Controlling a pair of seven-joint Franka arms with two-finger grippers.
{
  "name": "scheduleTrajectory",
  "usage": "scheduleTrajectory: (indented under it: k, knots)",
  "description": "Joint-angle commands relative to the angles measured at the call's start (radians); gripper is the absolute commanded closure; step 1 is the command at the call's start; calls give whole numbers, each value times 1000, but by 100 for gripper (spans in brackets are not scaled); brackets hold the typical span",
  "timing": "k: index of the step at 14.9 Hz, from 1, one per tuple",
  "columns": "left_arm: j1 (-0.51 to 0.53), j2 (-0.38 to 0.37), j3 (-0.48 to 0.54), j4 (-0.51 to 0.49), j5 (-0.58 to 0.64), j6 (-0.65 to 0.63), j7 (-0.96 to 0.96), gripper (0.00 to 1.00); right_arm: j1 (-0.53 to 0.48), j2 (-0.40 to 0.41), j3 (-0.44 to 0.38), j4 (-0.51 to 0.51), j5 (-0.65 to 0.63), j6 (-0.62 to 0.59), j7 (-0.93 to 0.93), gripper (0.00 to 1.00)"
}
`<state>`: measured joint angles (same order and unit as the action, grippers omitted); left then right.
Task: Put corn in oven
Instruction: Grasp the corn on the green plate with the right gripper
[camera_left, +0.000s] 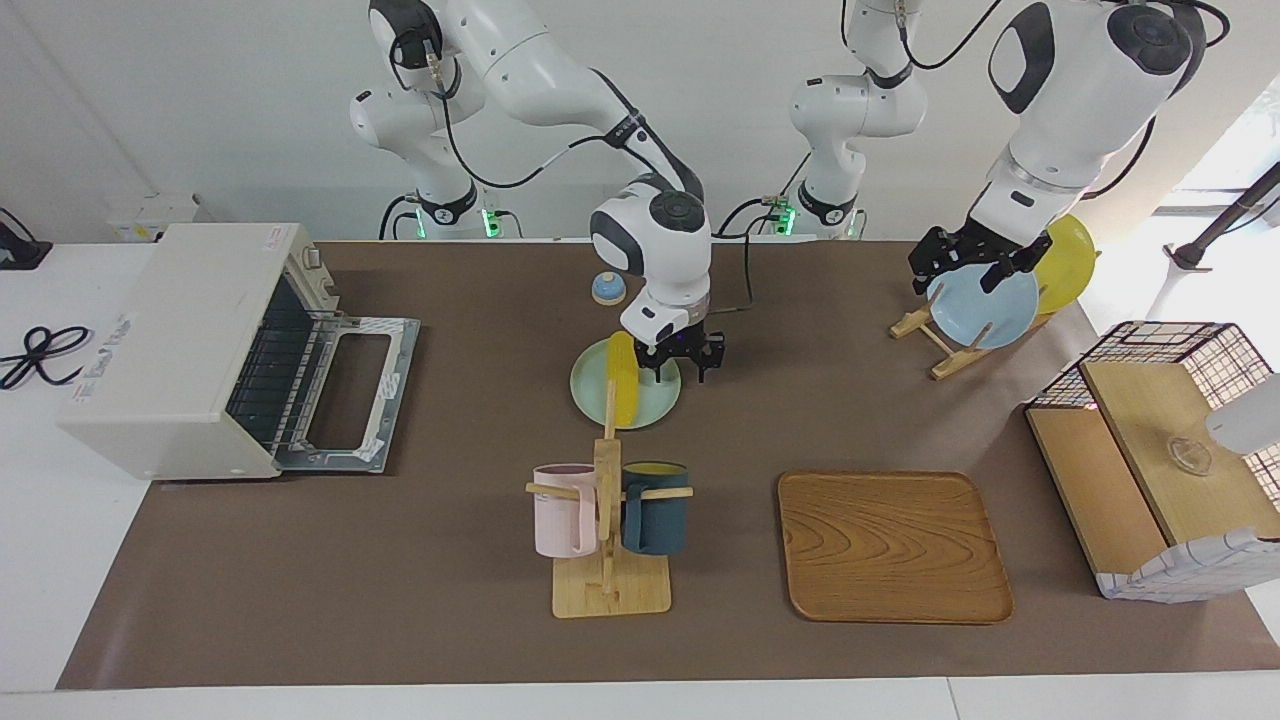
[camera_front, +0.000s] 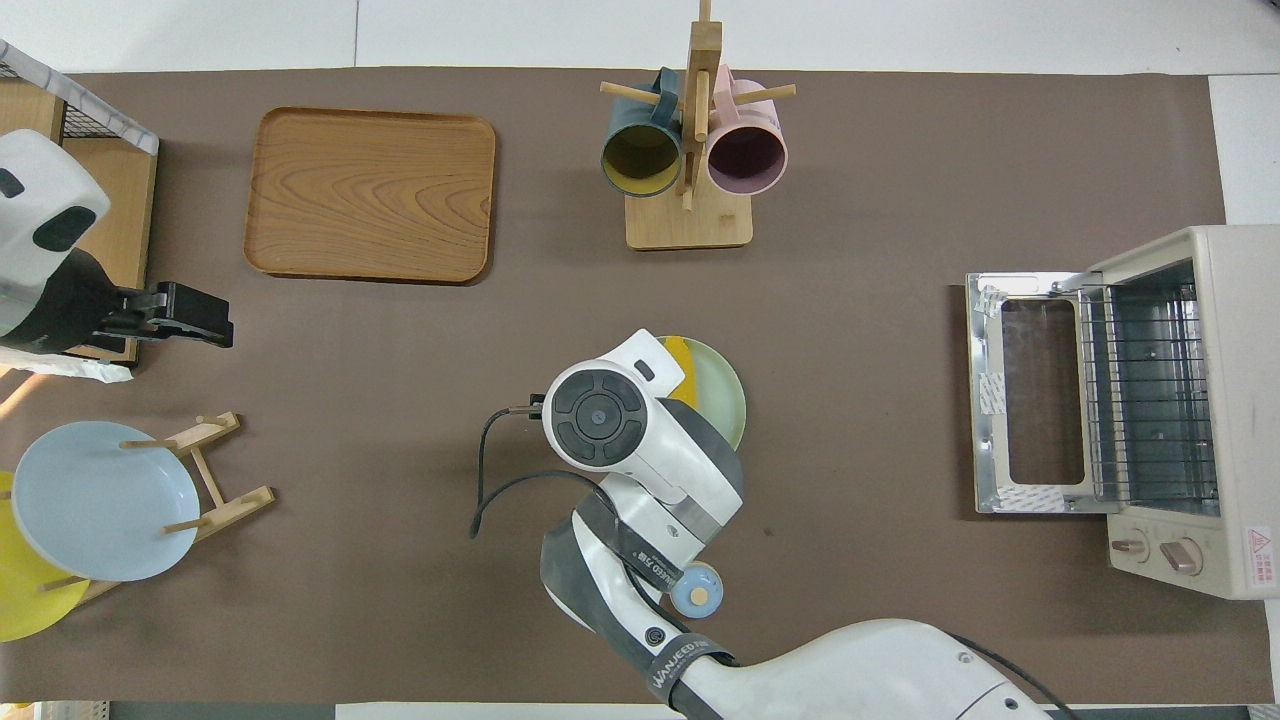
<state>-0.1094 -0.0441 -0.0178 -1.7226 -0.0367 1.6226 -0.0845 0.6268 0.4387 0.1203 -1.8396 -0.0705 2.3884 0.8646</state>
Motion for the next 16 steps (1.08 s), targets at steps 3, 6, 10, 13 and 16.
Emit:
scheduleTrajectory:
  k: [3, 6, 10, 13, 16]
  knots:
    - [2, -8, -4, -14, 17, 22, 14, 0, -1, -37, -1, -78, -18, 54, 13, 52]
    - [3, -14, -8, -15, 17, 16, 14, 0, 10, -41, -1, -87, -18, 42, 11, 100]
    - [5, -16, -7, -18, 17, 19, 9, 0, 14, -40, -1, -23, -96, -73, 8, 100]
    - [14, -16, -5, -20, 17, 19, 8, 0, 11, -35, -1, 106, -149, -268, 2, 100]
    - [16, -22, -1, -17, 17, 17, 6, 0, -5, -54, -4, 114, -150, -307, -15, 100]
